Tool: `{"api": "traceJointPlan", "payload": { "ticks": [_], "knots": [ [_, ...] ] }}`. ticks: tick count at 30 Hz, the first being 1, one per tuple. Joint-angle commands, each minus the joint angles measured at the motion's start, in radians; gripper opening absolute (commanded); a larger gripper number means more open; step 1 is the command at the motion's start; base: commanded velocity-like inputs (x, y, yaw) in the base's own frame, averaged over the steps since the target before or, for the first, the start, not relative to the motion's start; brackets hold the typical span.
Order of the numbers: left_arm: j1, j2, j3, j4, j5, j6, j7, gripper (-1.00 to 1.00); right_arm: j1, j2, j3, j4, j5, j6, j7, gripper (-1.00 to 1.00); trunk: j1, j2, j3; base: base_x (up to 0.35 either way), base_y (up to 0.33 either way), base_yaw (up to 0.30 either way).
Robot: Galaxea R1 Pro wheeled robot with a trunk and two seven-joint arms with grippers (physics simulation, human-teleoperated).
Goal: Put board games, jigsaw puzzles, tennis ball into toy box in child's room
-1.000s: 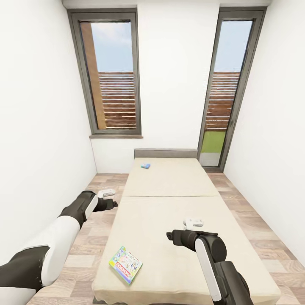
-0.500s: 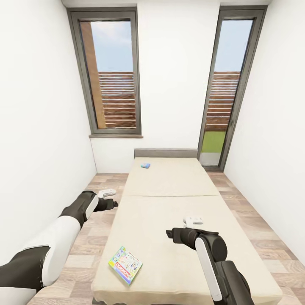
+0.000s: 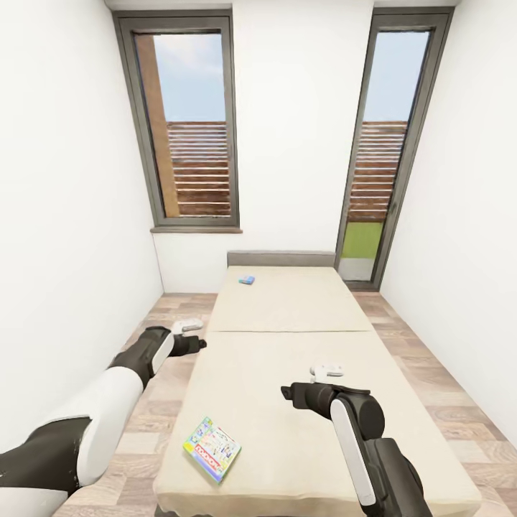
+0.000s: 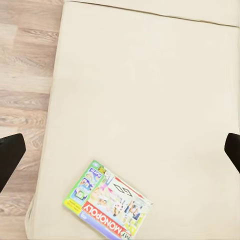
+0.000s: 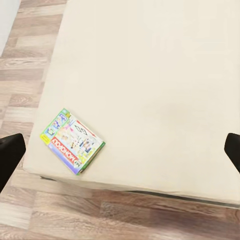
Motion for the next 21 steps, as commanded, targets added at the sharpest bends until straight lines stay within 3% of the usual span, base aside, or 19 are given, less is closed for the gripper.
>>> {"api": "traceJointPlan", "payload": {
  "ticks": [1,21],
  "knots": [
    [-0.001,-0.002,0.006,0.001,-0.002,0.004,-0.003,1.0,-0.001,0.0,0.0,-0.001,-0.011,0.003,-0.01,1.0,0.004,-0.009,-0.005,0.0,0.0,0.0],
    [-0.001,-0.013,0.004,0.011,-0.002,-0.004,-0.003,1.0,0.0,0.0,0.031,-0.001,-0.011,-0.003,0.0,1.0,0.081,-0.149,-0.068,0.0,0.0,0.0]
  ]
}}
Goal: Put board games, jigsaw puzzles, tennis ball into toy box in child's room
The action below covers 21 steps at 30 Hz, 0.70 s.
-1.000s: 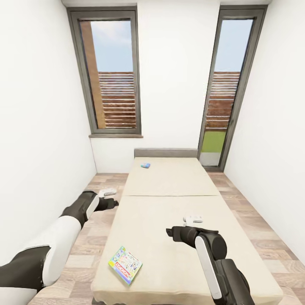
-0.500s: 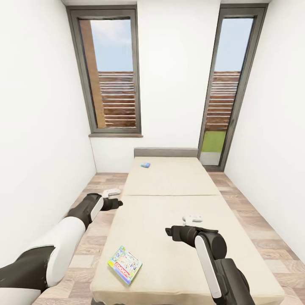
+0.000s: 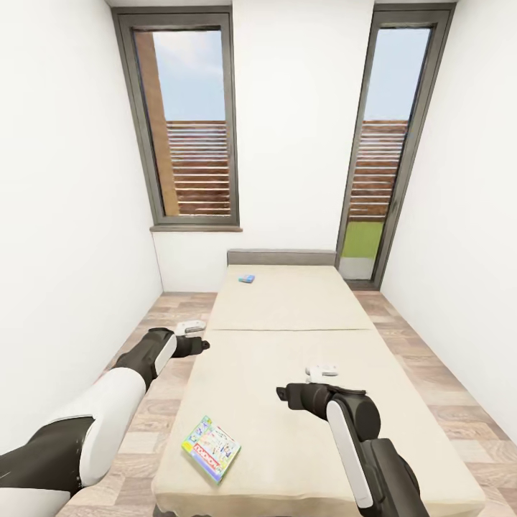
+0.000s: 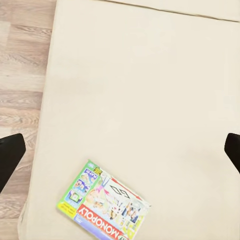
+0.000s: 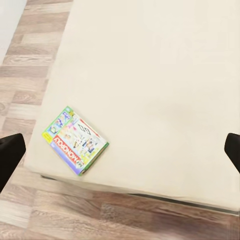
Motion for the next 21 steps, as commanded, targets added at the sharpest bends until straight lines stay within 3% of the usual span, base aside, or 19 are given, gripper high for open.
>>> {"api": "traceJointPlan", "payload": {
  "ticks": [1,6,21],
  "knots": [
    [-0.001,-0.001,0.006,-0.002,-0.001,0.006,-0.003,1.0,-0.001,0.0,0.006,-0.001,-0.01,0.003,-0.01,1.0,0.004,-0.009,-0.005,0.0,0.0,0.0],
    [-0.001,-0.001,0.006,-0.002,-0.001,0.006,-0.003,1.0,-0.001,0.0,0.029,-0.001,-0.01,-0.001,-0.011,1.0,0.023,-0.044,-0.02,0.0,0.0,0.0],
    [-0.001,0.0,0.006,-0.002,0.0,0.013,-0.003,1.0,-0.001,0.0,0.048,-0.001,-0.01,-0.004,-0.01,1.0,0.081,-0.149,-0.067,0.0,0.0,0.0]
  ]
}}
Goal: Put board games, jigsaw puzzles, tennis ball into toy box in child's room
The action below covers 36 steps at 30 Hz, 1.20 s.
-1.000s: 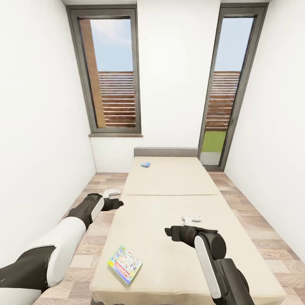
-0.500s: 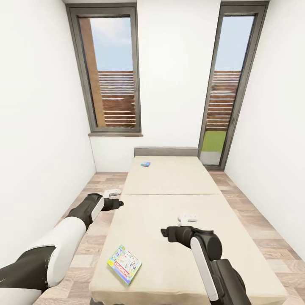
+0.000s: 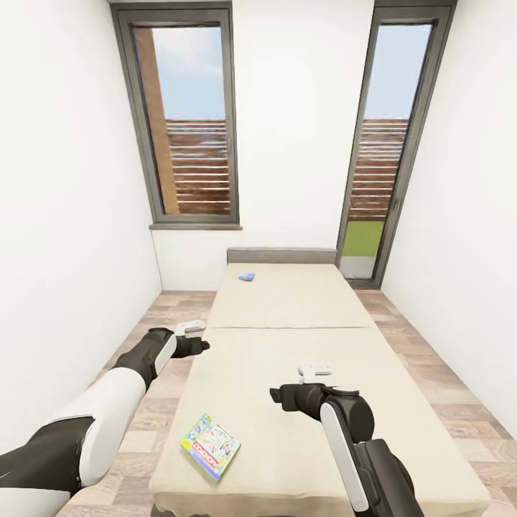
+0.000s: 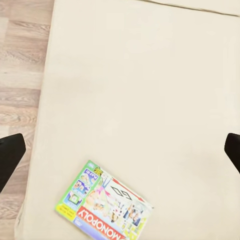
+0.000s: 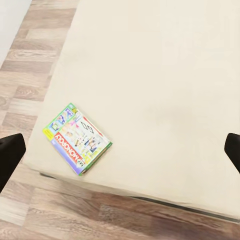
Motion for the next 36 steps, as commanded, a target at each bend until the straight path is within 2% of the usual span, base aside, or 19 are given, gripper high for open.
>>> {"api": "traceJointPlan", "payload": {
  "ticks": [1,24,31,36],
  "knots": [
    [-0.001,-0.001,0.006,-0.002,0.0,0.006,-0.003,1.0,-0.001,0.0,0.001,-0.001,-0.011,0.003,-0.01,1.0,0.004,-0.008,-0.005,0.0,0.0,0.0],
    [-0.001,0.004,0.004,-0.012,-0.003,0.014,-0.003,1.0,-0.001,0.0,0.007,-0.001,-0.011,0.002,-0.007,1.0,0.092,-0.169,-0.077,0.0,0.0,0.0],
    [-0.001,0.002,0.004,-0.012,-0.005,0.014,-0.001,1.0,-0.001,0.0,0.056,-0.001,-0.012,0.002,0.02,1.0,0.119,-0.218,-0.099,0.0,0.0,0.0],
    [-0.001,0.0,0.003,-0.012,-0.005,0.014,0.0,1.0,-0.001,0.0,0.077,-0.001,-0.011,0.002,0.095,1.0,0.138,-0.253,-0.114,0.0,0.0,0.0]
  ]
}}
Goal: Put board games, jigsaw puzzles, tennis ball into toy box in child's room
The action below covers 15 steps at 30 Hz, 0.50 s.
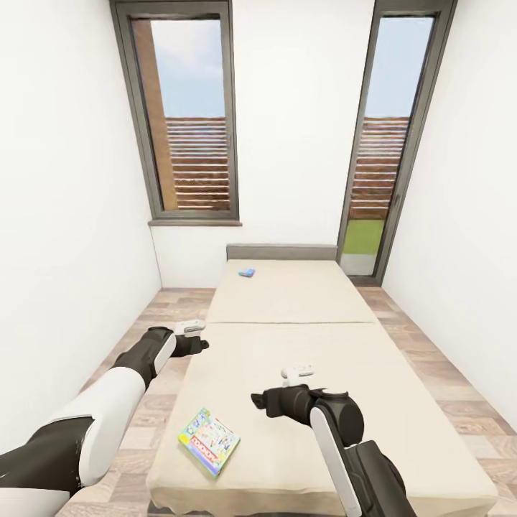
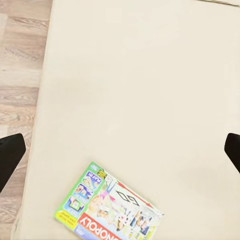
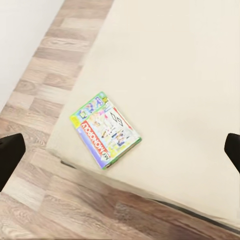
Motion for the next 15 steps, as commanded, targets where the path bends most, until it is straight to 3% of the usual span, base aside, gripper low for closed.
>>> {"api": "traceJointPlan", "payload": {
  "ticks": [1,7,15],
  "knots": [
    [0.0,-0.001,0.006,-0.002,-0.001,0.006,-0.003,1.0,-0.001,0.0,0.0,-0.001,-0.003,0.004,0.013,1.0,0.004,-0.008,-0.004,0.0,0.0,0.0],
    [0.0,0.0,0.005,-0.002,-0.001,0.005,-0.004,1.0,-0.001,0.0,0.0,-0.001,-0.002,0.004,0.092,1.0,0.027,-0.05,-0.023,0.0,0.0,0.0],
    [0.0,-0.001,0.005,-0.002,-0.001,0.004,-0.004,1.0,-0.001,0.0,-0.002,-0.001,-0.002,0.003,0.11,1.0,0.058,-0.106,-0.048,0.0,0.0,0.0]
  ]
}}
